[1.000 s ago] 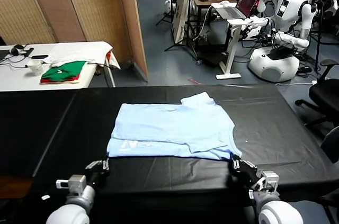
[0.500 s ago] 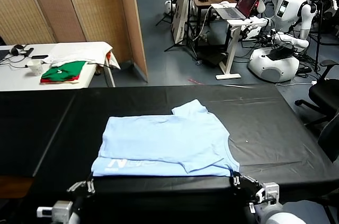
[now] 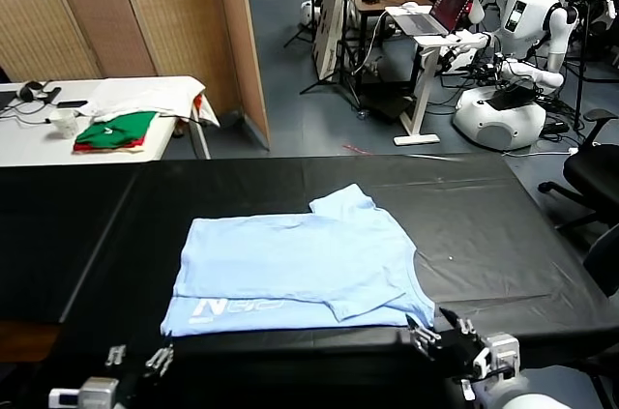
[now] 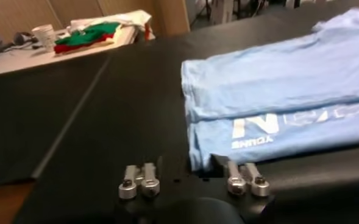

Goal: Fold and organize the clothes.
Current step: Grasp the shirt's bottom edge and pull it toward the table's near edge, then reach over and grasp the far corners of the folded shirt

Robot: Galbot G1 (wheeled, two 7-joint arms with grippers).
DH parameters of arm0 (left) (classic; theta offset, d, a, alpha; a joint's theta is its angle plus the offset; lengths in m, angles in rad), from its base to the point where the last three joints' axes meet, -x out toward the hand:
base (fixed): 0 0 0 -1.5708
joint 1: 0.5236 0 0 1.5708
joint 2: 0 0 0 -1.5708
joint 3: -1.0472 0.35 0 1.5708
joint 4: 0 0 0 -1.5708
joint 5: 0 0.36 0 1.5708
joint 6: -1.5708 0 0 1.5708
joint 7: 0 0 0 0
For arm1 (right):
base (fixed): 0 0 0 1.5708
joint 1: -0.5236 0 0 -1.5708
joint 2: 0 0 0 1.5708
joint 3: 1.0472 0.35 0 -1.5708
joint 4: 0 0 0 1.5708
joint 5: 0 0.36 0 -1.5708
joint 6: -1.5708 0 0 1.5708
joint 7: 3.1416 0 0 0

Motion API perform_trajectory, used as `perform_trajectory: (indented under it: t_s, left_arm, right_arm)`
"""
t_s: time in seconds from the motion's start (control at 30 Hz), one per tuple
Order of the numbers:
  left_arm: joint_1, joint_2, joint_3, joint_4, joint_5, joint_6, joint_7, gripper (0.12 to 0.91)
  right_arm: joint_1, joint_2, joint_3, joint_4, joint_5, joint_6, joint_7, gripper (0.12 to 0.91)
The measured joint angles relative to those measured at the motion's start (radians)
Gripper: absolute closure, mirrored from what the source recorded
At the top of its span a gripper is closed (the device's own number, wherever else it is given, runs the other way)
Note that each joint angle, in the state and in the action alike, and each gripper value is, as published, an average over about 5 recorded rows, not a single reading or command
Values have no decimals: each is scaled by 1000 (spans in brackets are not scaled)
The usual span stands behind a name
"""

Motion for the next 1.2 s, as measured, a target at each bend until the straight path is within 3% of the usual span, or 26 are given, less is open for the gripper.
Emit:
perform_trajectory:
  t_s: [0.17,0.33,0.53,0.83,1.2]
  left_arm:
    - [-112,53,-17,17,-163,9,-7,124]
    - [-319,124,21,131,-354,42,-16,123]
    - [-555,196,102,291,-500,86,-22,123]
    - [-811,257,242,540,-579,115,-21,123]
    - [-977,265,366,717,-542,108,-17,123]
  right_arm:
    - [217,-10,-77,-158,33,-27,5,118]
    - [409,-7,-169,-316,35,-32,2,118]
    - [575,8,-276,-479,35,-32,-2,118]
    - [725,59,-381,-676,11,-31,-23,118]
    - [842,128,-433,-840,-16,-31,-55,118]
